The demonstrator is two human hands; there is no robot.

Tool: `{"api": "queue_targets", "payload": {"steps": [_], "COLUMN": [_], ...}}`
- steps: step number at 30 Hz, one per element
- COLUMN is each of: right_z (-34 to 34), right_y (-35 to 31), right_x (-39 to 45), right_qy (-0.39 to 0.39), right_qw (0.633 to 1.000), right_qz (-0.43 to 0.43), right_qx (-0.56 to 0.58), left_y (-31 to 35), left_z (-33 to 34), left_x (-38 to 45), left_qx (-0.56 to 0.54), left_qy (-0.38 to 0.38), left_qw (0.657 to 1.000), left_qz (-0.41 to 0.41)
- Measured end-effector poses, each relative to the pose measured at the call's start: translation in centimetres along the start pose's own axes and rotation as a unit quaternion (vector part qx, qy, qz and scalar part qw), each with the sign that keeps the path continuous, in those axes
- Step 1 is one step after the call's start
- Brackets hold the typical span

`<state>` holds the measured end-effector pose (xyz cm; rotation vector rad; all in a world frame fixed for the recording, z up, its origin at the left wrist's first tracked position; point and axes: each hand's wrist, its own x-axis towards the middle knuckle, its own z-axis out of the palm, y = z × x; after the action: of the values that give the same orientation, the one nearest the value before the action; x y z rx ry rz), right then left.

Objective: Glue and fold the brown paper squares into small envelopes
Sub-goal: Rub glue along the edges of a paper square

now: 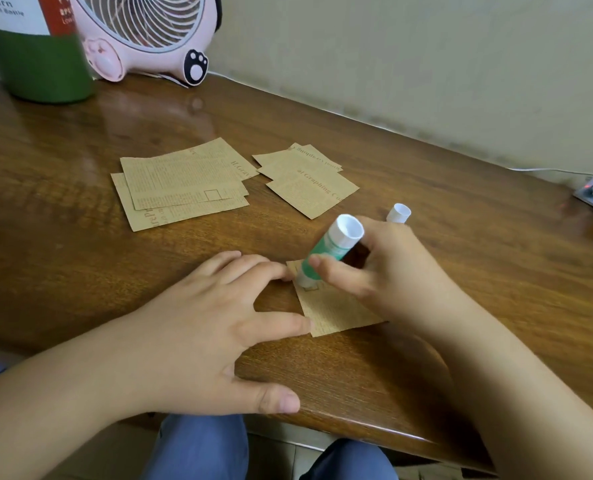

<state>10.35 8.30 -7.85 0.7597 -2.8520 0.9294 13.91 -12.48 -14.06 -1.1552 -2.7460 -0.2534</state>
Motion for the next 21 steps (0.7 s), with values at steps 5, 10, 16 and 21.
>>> {"api": "queue_targets", "payload": {"steps": [5, 10, 16, 21], "right_z": [-2.1, -3.3, -1.3, -1.4], "right_y": [2.5, 3.4, 0.2, 0.4], "right_x": [-1.3, -2.0, -1.1, -0.9], "right_qy": [0.032, 0.071, 0.066, 0.086], "right_qw": [0.996, 0.991, 0.997, 0.994], "right_qz": [0.076, 0.097, 0.039, 0.049], "right_qx": [-0.019, -0.052, 0.026, 0.051], "left_y": [-0.1, -0.1, -0.2, 0.0], "left_z": [0.3, 0.4, 0.1, -0.4], "left_x": [0.0, 0.1, 0.0, 0.0], "left_qx": [-0.023, -0.027, -0.005, -0.014], "left_qy": [0.012, 0.012, 0.007, 0.005], "left_qw": [1.000, 1.000, 1.000, 1.000], "left_qz": [-0.002, -0.001, -0.001, 0.001]}}
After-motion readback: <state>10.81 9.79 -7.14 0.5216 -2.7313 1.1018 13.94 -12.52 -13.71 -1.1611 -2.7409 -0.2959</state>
